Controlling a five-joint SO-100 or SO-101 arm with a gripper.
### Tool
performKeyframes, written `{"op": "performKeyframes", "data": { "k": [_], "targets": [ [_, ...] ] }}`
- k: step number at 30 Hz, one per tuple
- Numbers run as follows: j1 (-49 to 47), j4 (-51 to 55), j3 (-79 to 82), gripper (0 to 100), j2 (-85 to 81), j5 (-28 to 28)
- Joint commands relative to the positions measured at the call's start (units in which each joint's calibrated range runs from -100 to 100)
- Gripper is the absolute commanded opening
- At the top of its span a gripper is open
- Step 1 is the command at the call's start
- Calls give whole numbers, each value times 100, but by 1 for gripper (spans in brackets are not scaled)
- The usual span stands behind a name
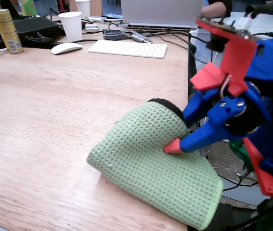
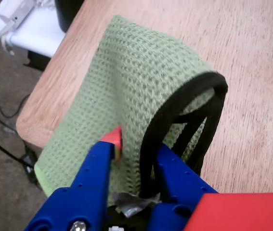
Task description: Clean the table
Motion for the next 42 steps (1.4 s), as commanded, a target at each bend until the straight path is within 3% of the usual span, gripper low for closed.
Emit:
{"op": "performKeyframes", "data": {
  "k": [1,3,8,11,19,24,26,29,32,37,42],
  "targets": [
    [37,-321,86,29,-21,24],
    [37,-510,-27,37,73,29],
    [87,-1027,-433,37,776,44],
    [866,-1019,-1198,37,1479,44],
    [1543,426,-2793,37,1840,44],
    [1559,393,-3104,37,1805,44],
    [1509,172,-3104,34,1694,44],
    [1526,-608,-2991,16,1239,20],
    [1526,-731,-2821,2,656,-24],
    [1543,-731,-537,1,-1248,-24],
    [1559,-731,464,1,-1368,-29]
  ]
}}
